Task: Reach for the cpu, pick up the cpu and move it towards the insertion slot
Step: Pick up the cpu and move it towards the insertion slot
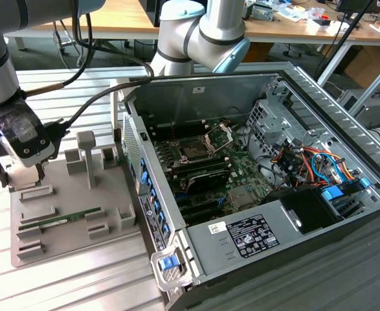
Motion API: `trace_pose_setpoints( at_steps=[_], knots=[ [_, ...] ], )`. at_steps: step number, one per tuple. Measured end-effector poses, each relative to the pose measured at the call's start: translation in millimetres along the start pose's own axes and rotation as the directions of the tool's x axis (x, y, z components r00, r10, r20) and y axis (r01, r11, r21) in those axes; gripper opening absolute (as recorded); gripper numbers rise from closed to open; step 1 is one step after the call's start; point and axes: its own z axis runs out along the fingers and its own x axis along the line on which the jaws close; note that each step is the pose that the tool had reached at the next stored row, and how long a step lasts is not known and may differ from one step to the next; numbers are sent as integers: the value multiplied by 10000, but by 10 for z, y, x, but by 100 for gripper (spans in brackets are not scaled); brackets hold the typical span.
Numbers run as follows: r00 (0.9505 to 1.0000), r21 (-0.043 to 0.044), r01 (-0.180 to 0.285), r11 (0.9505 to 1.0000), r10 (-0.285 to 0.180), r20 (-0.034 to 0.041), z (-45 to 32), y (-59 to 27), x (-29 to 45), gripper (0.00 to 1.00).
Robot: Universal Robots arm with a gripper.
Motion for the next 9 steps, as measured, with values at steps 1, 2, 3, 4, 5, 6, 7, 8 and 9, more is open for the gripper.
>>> trace_pose_setpoints(
  at_steps=[1,2,3,4,5,6,7,8,9],
  knots=[
    [10000,0,0,10000,0,0,-5,0,0,55],
    [10000,0,0,10000,0,0,-9,0,0,55],
    [10000,-1,0,10000,0,0,-16,0,0,55],
    [10000,-1,0,10000,0,0,-20,1,0,55],
    [10000,-1,0,10000,0,0,-24,1,0,55],
    [10000,-1,0,10000,0,0,-29,1,0,55],
    [10000,-1,0,10000,0,0,-33,1,0,55],
    [10000,-1,0,10000,0,0,-38,1,0,55],
    [10000,-1,0,10000,0,-1,-41,1,0,55]
  ],
)
